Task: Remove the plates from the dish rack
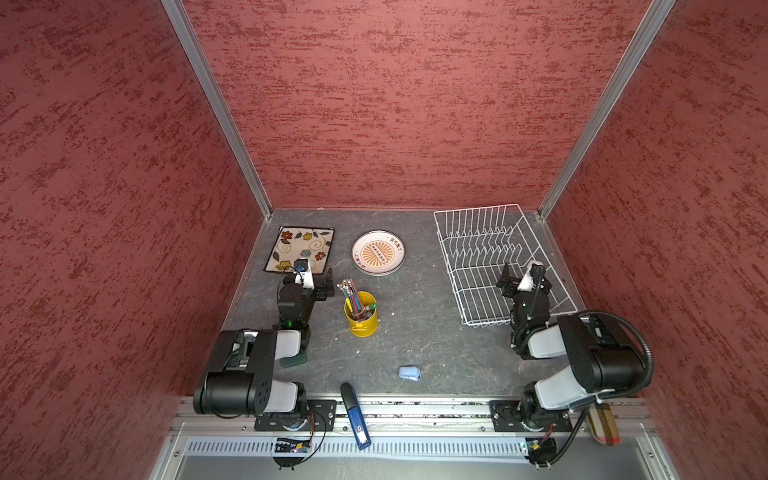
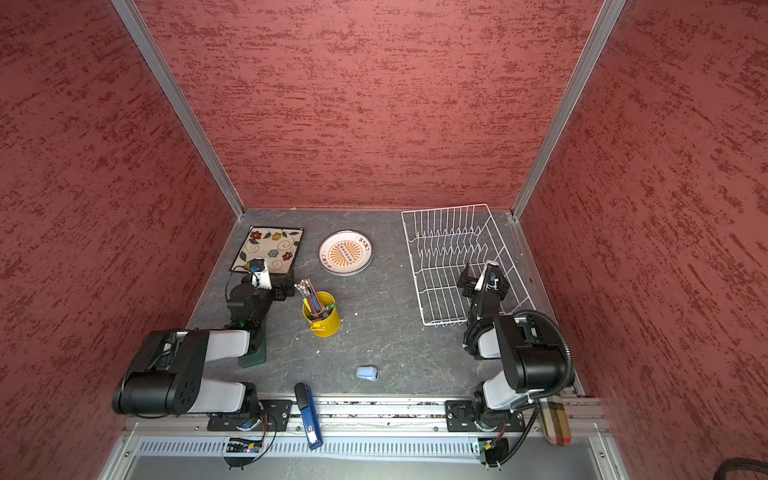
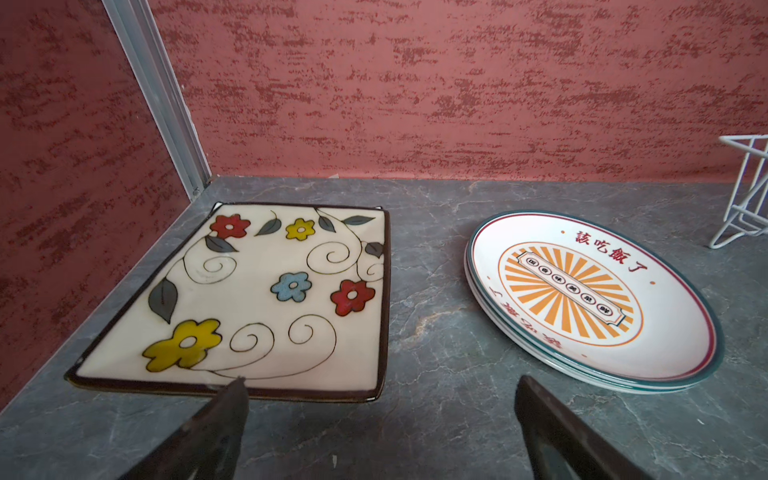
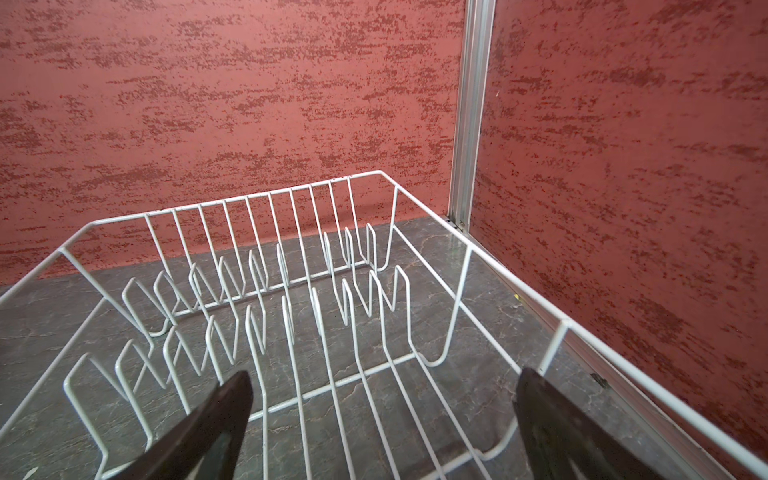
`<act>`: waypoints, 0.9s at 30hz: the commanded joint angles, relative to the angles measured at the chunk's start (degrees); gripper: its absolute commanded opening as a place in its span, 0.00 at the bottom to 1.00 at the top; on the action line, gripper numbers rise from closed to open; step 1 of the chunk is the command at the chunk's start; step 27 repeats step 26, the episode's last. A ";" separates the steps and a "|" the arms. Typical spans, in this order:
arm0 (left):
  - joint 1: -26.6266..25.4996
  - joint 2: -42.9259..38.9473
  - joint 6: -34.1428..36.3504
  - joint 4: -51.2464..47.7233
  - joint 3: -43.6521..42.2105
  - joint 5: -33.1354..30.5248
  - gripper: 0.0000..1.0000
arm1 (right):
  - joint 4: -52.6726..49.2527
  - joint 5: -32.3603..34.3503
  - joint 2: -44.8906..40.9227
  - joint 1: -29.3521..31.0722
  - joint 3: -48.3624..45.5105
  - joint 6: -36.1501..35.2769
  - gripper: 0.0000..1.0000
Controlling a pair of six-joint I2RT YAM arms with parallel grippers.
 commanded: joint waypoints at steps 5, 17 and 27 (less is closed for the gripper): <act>0.23 4.97 -4.06 -2.43 5.52 -9.20 0.99 | -3.22 0.12 0.37 -0.27 1.12 -0.13 0.99; 0.60 5.37 -4.28 -2.28 5.89 -8.95 0.99 | -3.43 0.10 0.34 -0.31 1.24 -0.14 0.99; 0.52 5.30 -4.28 -2.14 5.69 -8.97 0.99 | -3.49 -0.17 0.37 -0.49 1.29 -0.09 0.99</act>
